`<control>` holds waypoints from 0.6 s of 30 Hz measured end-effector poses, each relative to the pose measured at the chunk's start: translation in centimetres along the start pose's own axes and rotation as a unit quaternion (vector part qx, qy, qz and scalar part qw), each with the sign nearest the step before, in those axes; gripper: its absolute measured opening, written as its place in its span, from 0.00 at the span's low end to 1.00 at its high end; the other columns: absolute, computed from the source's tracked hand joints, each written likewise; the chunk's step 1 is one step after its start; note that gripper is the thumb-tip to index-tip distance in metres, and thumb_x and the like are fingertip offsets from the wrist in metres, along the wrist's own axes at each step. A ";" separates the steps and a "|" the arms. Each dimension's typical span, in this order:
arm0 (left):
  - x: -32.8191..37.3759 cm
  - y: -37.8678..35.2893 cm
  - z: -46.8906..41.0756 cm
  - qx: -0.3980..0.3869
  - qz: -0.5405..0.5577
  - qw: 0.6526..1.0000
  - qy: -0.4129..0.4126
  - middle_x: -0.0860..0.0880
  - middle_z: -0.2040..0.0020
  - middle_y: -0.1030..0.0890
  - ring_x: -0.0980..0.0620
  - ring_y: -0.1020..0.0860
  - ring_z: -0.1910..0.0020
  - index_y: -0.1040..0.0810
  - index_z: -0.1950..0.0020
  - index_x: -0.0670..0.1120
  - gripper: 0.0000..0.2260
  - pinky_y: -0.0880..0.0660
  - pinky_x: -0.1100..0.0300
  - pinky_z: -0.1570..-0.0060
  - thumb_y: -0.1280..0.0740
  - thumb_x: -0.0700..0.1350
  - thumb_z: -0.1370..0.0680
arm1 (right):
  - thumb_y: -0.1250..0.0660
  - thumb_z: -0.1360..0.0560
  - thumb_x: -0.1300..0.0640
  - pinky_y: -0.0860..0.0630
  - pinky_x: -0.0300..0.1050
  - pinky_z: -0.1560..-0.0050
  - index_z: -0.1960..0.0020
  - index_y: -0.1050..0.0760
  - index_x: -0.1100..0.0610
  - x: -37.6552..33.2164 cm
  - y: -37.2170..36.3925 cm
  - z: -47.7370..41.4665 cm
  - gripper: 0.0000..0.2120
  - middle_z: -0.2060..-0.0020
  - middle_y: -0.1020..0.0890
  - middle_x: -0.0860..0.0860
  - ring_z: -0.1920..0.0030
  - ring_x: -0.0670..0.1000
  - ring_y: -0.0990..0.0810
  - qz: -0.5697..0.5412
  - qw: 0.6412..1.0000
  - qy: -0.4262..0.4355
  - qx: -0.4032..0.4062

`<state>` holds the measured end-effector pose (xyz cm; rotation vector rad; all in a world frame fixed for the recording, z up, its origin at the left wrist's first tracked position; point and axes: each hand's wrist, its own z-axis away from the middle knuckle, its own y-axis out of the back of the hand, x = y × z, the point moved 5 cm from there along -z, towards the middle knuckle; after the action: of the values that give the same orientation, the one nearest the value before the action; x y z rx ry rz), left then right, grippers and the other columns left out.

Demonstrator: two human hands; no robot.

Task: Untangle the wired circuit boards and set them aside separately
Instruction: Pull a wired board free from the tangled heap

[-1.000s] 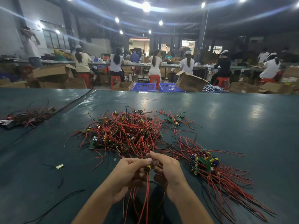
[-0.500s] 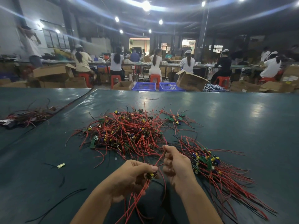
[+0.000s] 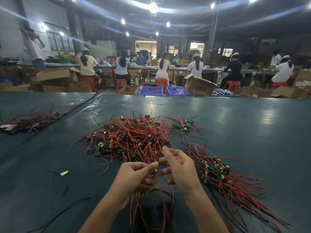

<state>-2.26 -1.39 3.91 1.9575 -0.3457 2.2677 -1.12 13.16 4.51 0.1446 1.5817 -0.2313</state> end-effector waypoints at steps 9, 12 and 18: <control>0.3 0.9 -0.3 0.058 0.001 0.996 -0.069 0.46 0.72 0.21 0.54 0.21 0.72 0.15 0.63 0.43 0.13 0.24 0.62 0.72 0.27 0.54 0.32 | 0.28 0.27 0.43 0.26 0.31 0.54 0.44 0.18 0.48 -1.3 -1.0 1.4 0.15 0.53 0.21 0.38 0.54 0.38 0.22 0.315 0.922 0.223 -0.006; 0.1 0.8 -0.5 0.052 0.031 0.997 -0.058 0.46 0.72 0.22 0.54 0.22 0.73 0.15 0.64 0.44 0.12 0.24 0.62 0.71 0.27 0.54 0.33 | 0.29 0.26 0.45 0.28 0.29 0.54 0.42 0.18 0.51 -1.5 -1.2 1.4 0.16 0.53 0.21 0.40 0.53 0.38 0.22 0.311 0.920 0.240 -0.020; 0.1 0.2 -0.6 0.013 0.096 0.994 -0.051 0.44 0.64 0.17 0.52 0.18 0.68 0.15 0.56 0.41 0.14 0.24 0.63 0.72 0.29 0.52 0.30 | 0.32 0.22 0.50 0.23 0.40 0.52 0.40 0.18 0.51 -2.2 -1.0 1.8 0.12 0.52 0.20 0.42 0.54 0.42 0.21 0.353 0.893 0.280 0.018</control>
<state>-2.91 -1.48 3.89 2.1439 -0.5416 2.2982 0.49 11.88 6.74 0.8605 1.9770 0.3891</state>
